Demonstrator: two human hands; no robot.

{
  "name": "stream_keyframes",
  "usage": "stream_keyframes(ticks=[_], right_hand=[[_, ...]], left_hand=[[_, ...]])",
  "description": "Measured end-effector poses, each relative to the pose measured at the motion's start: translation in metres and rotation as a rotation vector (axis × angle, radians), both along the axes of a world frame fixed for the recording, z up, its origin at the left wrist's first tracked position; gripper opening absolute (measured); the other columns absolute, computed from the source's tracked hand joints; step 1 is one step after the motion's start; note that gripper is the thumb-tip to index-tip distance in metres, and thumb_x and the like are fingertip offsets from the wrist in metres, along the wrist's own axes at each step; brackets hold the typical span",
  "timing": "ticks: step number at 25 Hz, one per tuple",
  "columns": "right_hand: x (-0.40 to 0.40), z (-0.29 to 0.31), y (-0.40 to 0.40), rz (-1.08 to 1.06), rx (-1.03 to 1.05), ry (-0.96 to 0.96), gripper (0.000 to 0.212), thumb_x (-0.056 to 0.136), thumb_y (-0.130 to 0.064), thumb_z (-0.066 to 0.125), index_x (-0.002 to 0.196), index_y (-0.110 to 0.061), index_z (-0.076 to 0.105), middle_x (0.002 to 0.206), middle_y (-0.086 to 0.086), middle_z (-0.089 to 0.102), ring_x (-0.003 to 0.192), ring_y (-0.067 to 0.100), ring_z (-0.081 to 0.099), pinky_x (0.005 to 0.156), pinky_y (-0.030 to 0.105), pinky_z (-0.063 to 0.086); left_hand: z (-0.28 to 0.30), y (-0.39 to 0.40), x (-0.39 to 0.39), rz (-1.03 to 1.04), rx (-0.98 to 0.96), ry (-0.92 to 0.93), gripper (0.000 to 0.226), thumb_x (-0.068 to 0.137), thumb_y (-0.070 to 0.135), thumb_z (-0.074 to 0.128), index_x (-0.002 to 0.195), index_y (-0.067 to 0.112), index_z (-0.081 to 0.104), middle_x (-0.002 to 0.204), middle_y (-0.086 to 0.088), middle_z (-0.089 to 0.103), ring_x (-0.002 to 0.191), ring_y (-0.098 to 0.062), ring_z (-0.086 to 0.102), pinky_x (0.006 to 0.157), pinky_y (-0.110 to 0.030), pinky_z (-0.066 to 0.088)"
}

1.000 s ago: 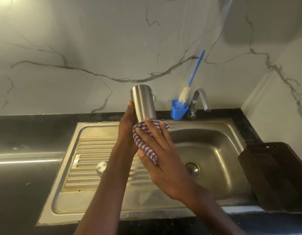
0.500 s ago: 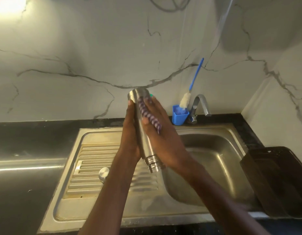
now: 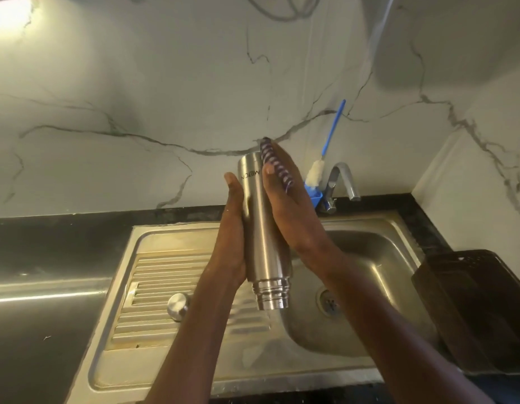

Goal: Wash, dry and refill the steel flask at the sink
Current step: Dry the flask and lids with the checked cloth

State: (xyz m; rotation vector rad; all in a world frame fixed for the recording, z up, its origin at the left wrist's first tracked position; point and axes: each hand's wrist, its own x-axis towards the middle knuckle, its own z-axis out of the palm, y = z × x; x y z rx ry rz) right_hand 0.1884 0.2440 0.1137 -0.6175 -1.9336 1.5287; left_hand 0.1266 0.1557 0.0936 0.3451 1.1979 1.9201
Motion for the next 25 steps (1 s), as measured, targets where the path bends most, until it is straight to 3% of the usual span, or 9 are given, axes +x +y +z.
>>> stream_keyframes(ticks=[2,5,6,10,14,17,19,23,25], right_hand=[[0.020,-0.015,-0.018,0.066,-0.014,-0.029,0.071,0.094,-0.071,0.042,0.158,-0.044,0.028,0.158,-0.007,0.043,0.143,0.013,0.045,0.117,0.046,0.043],[0.063,-0.036,-0.051,0.188,0.256,-0.066,0.063,0.104,-0.057,0.038,0.161,-0.050,0.011,0.170,-0.024,0.009,0.153,-0.007,0.016,0.121,0.014,0.025],[0.069,-0.036,-0.056,0.201,0.339,-0.081,0.061,0.106,-0.054,0.038,0.159,-0.054,0.007,0.170,-0.027,0.001,0.155,-0.006,0.009,0.122,0.015,0.022],[0.038,-0.020,-0.025,0.016,0.536,-0.146,0.069,0.102,-0.061,0.032,0.164,-0.043,0.006,0.170,-0.020,-0.016,0.160,0.017,-0.012,0.128,0.055,0.017],[0.001,0.002,0.022,-0.048,0.092,-0.023,0.067,0.101,-0.067,0.036,0.162,-0.043,0.020,0.167,-0.010,0.026,0.148,0.008,0.034,0.123,0.045,0.033],[0.007,-0.014,0.007,0.020,0.043,-0.159,0.074,0.092,-0.084,0.029,0.157,-0.050,0.024,0.149,-0.002,0.051,0.128,0.015,0.058,0.108,0.049,0.050],[0.032,-0.027,-0.024,0.017,0.099,-0.194,0.085,0.087,-0.089,0.025,0.158,-0.042,0.030,0.146,0.003,0.054,0.122,0.010,0.060,0.109,0.047,0.051],[0.065,-0.020,-0.065,0.086,0.568,-0.359,0.074,0.098,-0.072,0.019,0.161,-0.048,-0.010,0.171,-0.012,-0.017,0.159,0.013,-0.002,0.127,0.039,0.011],[0.047,-0.006,-0.047,-0.008,0.616,-0.288,0.076,0.098,-0.070,0.022,0.160,-0.047,-0.013,0.170,-0.009,-0.023,0.158,0.016,-0.015,0.128,0.045,0.008]], left_hand=[[0.000,0.005,-0.012,-0.006,0.073,-0.069,0.068,0.103,0.067,0.040,0.139,0.013,0.062,0.124,-0.016,0.074,0.109,-0.030,0.075,0.093,-0.044,0.060],[-0.005,0.007,-0.022,-0.002,0.106,-0.142,0.069,0.104,0.062,0.043,0.134,0.002,0.057,0.098,-0.015,0.070,0.080,-0.024,0.072,0.074,-0.037,0.065],[-0.009,0.008,-0.020,0.009,0.079,-0.141,0.070,0.103,0.062,0.046,0.134,0.001,0.057,0.100,-0.019,0.069,0.082,-0.026,0.071,0.076,-0.038,0.064],[-0.021,0.011,-0.010,0.019,0.050,-0.004,0.051,0.104,0.046,0.053,0.132,0.005,0.067,0.127,-0.025,0.069,0.117,-0.037,0.068,0.102,-0.046,0.057],[-0.010,0.013,0.014,0.046,-0.006,0.046,0.053,0.107,0.055,0.043,0.129,0.016,0.070,0.120,-0.014,0.076,0.109,-0.032,0.074,0.094,-0.047,0.060],[-0.004,0.014,0.011,0.061,0.001,0.033,0.065,0.097,0.069,0.050,0.136,0.020,0.067,0.127,-0.016,0.073,0.116,-0.035,0.072,0.102,-0.051,0.055],[-0.001,0.014,-0.005,0.100,0.003,0.004,0.067,0.091,0.067,0.059,0.130,0.012,0.068,0.120,-0.018,0.074,0.104,-0.036,0.075,0.096,-0.051,0.059],[-0.014,0.013,-0.018,0.175,-0.040,0.139,0.076,0.095,0.068,0.060,0.140,0.008,0.058,0.131,-0.031,0.063,0.115,-0.043,0.066,0.106,-0.065,0.051],[-0.018,0.013,-0.011,0.165,0.007,0.151,0.060,0.107,0.050,0.050,0.136,-0.001,0.060,0.129,-0.031,0.065,0.112,-0.036,0.068,0.104,-0.054,0.056]])
